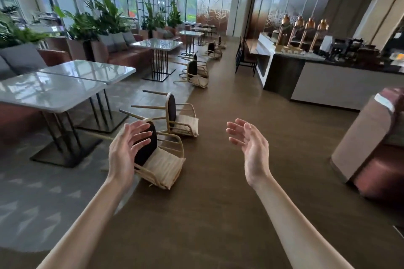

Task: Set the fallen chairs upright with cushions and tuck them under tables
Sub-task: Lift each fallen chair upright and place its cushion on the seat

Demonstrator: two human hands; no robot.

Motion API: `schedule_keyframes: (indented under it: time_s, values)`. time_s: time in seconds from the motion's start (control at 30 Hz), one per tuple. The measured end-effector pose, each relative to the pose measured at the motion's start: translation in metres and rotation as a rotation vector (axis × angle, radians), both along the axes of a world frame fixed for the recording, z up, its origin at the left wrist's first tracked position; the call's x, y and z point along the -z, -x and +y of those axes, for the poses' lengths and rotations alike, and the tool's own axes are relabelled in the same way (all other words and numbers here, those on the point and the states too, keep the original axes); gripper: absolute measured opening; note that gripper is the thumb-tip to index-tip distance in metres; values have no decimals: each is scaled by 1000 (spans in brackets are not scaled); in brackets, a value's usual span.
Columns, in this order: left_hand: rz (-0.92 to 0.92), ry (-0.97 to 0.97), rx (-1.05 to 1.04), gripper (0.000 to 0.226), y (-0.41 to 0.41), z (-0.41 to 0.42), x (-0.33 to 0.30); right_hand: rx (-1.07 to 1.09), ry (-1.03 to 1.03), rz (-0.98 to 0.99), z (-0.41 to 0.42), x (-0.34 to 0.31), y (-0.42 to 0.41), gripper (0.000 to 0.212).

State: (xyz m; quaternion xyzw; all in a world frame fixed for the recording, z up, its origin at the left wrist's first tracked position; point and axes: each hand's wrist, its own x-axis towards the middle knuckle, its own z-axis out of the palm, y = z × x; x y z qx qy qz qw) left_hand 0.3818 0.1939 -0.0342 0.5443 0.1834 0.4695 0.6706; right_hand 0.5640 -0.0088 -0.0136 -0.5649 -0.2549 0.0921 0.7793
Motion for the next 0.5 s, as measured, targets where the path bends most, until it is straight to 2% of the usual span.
schedule_keyframes:
  time_s: [0.27, 0.5]
  values:
    - [39, 129, -163, 48, -134, 85, 15, -209, 104, 58, 137, 2, -156, 34]
    - [54, 263, -303, 42, -228, 193, 71, -361, 189, 150, 281, 59, -258, 29]
